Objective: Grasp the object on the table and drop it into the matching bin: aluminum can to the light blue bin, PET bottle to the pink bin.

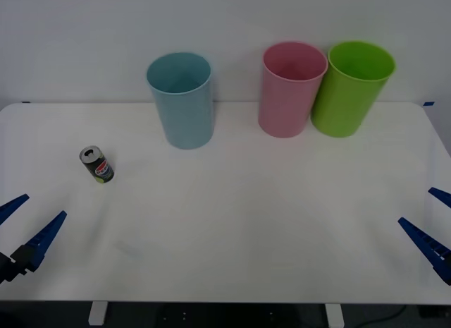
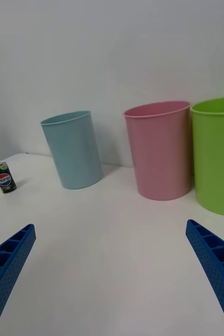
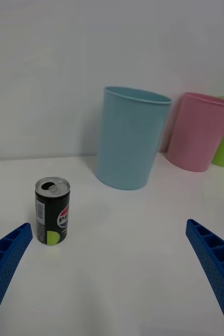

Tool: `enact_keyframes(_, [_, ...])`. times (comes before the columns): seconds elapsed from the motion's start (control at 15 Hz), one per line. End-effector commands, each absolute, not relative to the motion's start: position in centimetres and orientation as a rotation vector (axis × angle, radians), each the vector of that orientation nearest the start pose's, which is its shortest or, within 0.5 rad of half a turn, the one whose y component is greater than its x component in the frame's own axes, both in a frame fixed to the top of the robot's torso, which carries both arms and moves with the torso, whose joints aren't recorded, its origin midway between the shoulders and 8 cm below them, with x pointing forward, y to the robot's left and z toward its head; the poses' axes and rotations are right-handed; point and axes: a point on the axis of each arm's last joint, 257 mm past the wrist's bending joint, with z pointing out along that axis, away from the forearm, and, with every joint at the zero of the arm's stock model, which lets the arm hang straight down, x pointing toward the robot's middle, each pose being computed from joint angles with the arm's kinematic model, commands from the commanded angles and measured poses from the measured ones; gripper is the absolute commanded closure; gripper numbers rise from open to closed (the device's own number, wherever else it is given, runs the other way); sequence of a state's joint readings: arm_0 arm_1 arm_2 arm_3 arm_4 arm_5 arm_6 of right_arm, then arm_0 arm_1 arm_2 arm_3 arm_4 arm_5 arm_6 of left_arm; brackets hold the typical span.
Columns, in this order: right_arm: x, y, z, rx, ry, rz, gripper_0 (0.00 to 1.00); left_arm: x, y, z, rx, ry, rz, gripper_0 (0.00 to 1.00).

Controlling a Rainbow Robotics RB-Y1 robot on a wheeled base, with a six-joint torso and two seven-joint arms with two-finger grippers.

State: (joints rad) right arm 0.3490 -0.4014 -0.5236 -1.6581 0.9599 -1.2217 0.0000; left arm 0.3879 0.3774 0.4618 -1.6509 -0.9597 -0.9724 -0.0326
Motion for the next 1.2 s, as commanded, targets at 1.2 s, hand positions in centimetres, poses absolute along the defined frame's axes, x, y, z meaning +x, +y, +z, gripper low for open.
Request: enact_keyframes(1.2, [34.2, -33.0, -16.9, -0.465, 1.441, 0.567, 0.0, 41.7, 39.3, -28.9, 0.147, 1.631, -0.262, 0.0])
